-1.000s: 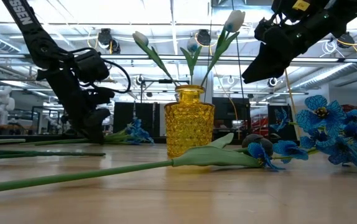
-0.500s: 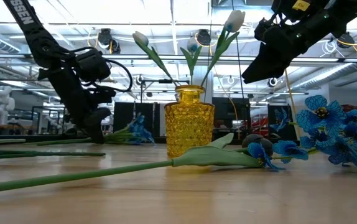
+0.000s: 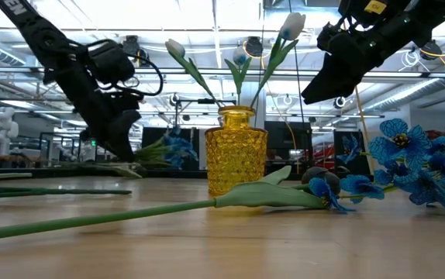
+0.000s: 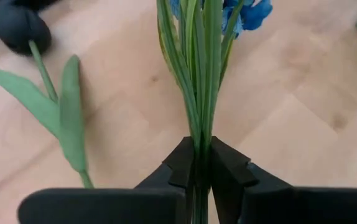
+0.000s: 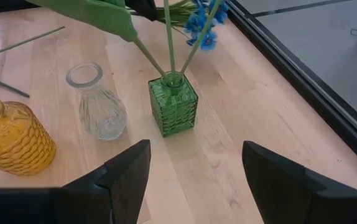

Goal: Sort flowers into vase by color
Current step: Put the top left blue flowers into the transparent vase

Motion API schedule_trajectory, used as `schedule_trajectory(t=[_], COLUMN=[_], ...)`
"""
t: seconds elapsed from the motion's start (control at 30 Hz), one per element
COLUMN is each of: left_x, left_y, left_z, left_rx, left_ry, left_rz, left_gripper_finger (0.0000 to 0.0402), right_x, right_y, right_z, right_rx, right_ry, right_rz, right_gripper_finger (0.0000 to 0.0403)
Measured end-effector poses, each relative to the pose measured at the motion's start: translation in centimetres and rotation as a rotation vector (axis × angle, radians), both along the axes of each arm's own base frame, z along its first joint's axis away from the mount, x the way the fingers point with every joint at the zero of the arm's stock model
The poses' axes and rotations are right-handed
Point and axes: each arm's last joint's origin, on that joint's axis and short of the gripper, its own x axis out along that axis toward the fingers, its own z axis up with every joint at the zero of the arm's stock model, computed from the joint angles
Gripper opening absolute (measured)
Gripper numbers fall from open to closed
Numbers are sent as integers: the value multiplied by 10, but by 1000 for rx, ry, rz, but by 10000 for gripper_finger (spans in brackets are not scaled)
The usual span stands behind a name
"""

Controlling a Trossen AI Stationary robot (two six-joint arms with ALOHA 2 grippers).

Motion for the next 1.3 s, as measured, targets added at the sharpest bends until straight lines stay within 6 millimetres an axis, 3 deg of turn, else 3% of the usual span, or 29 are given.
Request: schedule_trajectory(t=[0.23,0.53,0.8,1.03,1.3], left_x=[-2,6,-2,-22,-30], left_y=[-13,-35,-58,-78,-101], left_z=[-2,-2,10,35,78], left_rx=[-241,-355,-433,-412,-283], left_ry=[-74,-98,-103,-161,-499], left_rz=[-117,-323,-445,-596,-857], left_gripper_finger=[43,45,45,45,45], right_x=[0,0,-1,-1,-3], right_y=[0,0,0,0,1], right_z=[0,0,-1,-2,-5], right_rx=[10,13,19,25,66], right_ry=[-4,0,12,13,45], right_rz=[-5,-6,-7,-10,-24], right_gripper_finger=[247,247,247,247,247])
